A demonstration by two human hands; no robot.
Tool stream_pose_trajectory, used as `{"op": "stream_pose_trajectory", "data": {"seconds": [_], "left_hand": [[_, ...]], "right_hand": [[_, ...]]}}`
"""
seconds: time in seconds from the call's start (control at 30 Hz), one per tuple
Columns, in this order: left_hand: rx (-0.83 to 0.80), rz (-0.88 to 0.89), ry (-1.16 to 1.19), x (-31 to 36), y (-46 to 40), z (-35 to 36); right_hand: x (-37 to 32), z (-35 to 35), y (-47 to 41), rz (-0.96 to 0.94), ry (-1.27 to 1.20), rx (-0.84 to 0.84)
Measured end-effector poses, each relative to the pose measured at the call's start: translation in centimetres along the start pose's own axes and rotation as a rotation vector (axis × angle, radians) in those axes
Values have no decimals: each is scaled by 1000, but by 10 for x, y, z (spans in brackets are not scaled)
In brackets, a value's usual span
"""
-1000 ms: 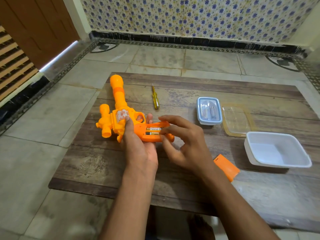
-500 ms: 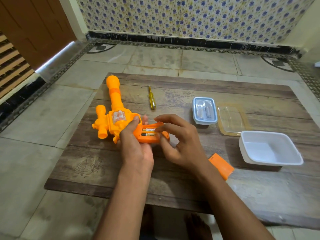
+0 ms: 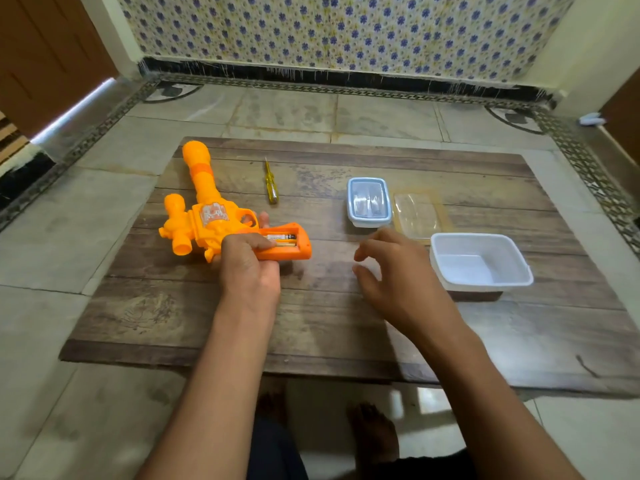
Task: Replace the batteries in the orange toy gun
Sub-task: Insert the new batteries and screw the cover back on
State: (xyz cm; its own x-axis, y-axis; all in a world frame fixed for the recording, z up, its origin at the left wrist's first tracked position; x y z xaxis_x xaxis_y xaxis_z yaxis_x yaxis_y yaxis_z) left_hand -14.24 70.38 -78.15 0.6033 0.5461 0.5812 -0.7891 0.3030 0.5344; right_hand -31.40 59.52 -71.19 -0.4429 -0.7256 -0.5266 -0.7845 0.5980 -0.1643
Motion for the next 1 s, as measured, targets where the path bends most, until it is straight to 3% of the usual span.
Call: {"op": "stream_pose_trajectory", "data": {"seconds": [0.4, 0.8, 1.0], "left_hand": [[14, -1, -54, -8, 19, 5], [-14, 5, -125, -6, 24, 7], [-23, -5, -163, -8, 24, 8]], "right_hand": [[31, -5, 23, 274, 256, -226], [25, -8, 22, 375, 152, -183], [16, -14, 9, 223, 69, 66]]}}
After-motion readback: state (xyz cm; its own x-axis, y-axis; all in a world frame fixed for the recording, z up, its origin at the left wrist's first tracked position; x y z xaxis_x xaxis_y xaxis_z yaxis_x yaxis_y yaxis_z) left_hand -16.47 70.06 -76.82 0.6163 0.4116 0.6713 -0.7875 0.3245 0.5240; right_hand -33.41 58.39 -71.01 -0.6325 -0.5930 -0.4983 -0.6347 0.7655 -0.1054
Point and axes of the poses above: each hand's wrist, its own y-axis away from the middle knuckle, its own z-axis out of the palm, x = y × z, the point moved 7 cm from there along -y, towards the middle knuckle, and after that the axes turned 3 degrees about -y, right-handed, at the moved point
